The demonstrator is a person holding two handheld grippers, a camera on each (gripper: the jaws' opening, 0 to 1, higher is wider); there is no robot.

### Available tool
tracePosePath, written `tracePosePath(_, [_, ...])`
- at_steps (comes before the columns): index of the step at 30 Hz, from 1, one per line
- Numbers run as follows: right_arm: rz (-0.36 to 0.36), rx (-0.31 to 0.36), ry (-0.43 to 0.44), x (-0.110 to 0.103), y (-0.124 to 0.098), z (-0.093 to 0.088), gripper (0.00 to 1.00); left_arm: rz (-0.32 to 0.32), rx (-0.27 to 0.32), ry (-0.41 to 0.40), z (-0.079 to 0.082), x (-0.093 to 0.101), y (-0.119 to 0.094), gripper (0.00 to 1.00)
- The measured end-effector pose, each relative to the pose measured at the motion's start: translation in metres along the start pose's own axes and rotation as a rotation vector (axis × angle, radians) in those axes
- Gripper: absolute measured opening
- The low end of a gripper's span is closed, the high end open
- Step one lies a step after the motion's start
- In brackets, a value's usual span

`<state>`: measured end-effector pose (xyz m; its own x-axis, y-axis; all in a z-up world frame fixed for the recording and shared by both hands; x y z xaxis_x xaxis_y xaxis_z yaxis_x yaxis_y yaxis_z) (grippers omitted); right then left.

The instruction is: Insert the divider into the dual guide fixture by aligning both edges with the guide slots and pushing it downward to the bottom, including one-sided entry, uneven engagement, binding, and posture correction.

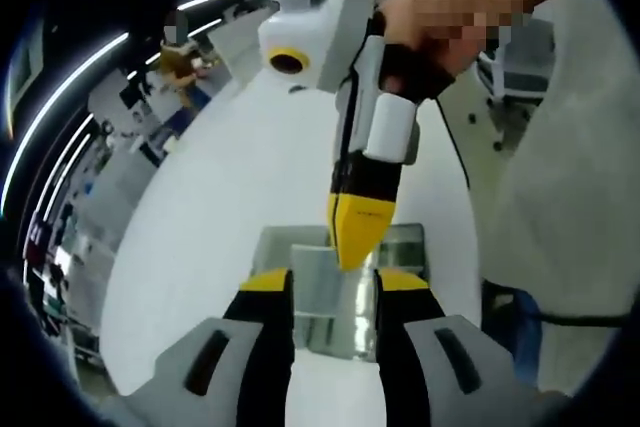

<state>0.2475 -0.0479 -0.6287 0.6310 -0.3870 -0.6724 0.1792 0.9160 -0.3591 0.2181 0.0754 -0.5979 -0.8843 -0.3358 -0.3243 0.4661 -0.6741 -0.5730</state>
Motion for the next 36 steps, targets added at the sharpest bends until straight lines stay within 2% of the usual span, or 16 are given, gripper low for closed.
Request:
tracePosePath(13, [0.003,-0.011,0.047,0.0011,0.0011,-0.0025,0.00,-0.009,-0.005,-0.008,-0.0019,0.0013,0.0023,0.28])
tracePosePath(28, [-0.006,-0.008,0.053,0.0005,-0.0009,0.0003,0.00,-0.002,0.001,-0.020,-0.0001,-0.0002,0.0023,0.30])
tracePosePath(36, [-0.001,-0.015,0.015,-0.0012,-0.0003,0.0014,0.00,0.000,0.003,-0.045,0.0001,0.0009,0.0012,0.33])
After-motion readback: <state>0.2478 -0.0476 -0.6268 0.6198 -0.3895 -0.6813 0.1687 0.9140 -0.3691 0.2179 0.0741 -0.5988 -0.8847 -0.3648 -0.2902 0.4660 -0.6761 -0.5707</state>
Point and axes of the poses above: the point that each gripper's makers call its tool centre point, and the gripper's own axes: y roughly forward along the fingers, x roughly to its right, z roughly out of its top, the point moved 9 cm from there along -y, roughly backward along the fingers, and after that the axes turned 10 degrees about x, right-handed, at the moved point
